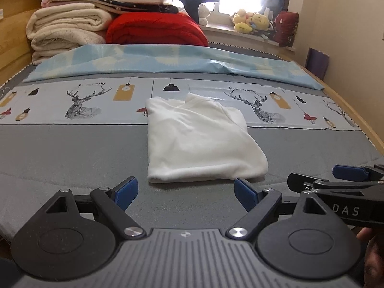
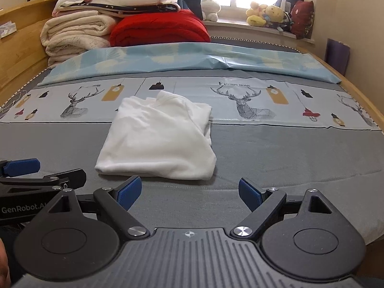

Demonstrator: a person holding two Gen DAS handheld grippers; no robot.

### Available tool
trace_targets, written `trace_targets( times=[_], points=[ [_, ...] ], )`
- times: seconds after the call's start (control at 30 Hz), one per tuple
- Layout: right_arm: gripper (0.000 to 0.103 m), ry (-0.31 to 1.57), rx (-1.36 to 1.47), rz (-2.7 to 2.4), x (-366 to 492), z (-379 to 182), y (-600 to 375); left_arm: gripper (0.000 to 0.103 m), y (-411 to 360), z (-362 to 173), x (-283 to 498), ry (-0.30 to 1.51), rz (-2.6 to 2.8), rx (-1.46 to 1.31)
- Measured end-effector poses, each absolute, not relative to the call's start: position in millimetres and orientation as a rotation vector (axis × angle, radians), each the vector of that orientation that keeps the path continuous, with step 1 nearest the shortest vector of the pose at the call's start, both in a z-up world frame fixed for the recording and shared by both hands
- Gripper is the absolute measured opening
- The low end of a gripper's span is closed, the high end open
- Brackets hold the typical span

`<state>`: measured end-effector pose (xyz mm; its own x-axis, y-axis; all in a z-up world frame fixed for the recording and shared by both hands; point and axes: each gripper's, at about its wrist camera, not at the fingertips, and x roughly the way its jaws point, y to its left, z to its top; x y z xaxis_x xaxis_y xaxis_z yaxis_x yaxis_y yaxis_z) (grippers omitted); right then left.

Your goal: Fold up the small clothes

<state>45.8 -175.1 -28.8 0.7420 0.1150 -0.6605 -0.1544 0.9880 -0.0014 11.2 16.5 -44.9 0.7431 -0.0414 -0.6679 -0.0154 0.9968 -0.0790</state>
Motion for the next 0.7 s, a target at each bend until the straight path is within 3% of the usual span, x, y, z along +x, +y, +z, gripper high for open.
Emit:
trace_targets(
  times=[0.7],
  points=[
    [0.088, 0.725, -0.061, 0.135, 45.9, -29.9, -172.8, 0.091, 13.6, -44.6, 11.1, 0.732, -0.017, -0.079]
  ],
)
